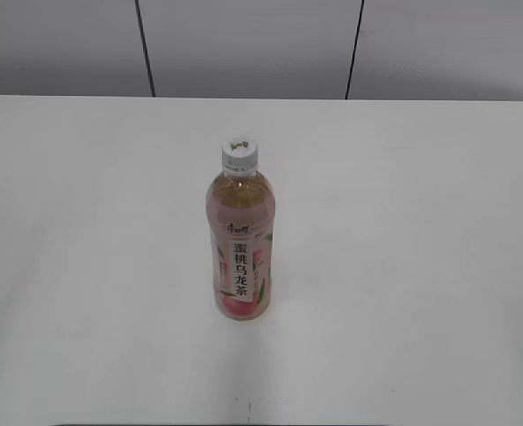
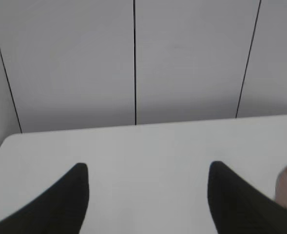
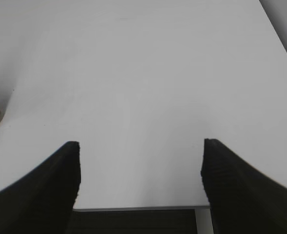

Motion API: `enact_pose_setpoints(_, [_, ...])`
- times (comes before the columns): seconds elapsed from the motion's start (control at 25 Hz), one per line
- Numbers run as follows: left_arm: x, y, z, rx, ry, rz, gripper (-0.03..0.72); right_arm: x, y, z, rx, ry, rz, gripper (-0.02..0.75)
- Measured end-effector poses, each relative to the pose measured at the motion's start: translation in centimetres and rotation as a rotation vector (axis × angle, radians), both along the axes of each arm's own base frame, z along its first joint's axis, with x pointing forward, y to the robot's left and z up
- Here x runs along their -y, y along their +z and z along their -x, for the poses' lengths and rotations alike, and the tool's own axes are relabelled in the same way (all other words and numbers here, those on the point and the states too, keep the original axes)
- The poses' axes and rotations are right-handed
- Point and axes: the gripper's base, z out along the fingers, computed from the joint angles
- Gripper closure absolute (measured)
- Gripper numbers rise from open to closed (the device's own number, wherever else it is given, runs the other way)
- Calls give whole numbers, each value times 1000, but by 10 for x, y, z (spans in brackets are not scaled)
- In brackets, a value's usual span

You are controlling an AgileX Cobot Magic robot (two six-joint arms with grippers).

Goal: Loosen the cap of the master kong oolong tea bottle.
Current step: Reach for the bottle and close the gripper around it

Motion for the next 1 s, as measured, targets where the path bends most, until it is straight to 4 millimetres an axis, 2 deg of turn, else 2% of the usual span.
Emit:
enact_pose_setpoints(0.16, [0,9,-32,38,12,22,221,0,0,0,0,0,0,153])
enact_pose_setpoints(0.36, [1,2,-97,-68,26,77,221,0,0,0,0,0,0,153])
enact_pose_setpoints(0.52, [-2,-5,-149,-33,77,158,221,0,0,0,0,0,0,153])
enact_pose_setpoints(0.6, [-5,-15,-179,-20,117,170,221,0,0,0,0,0,0,153])
enact_pose_setpoints(0.72, [-8,-34,-210,-22,159,160,221,0,0,0,0,0,0,153])
enact_pose_setpoints(1.0, [-6,-85,-262,-33,182,95,221,0,0,0,0,0,0,153])
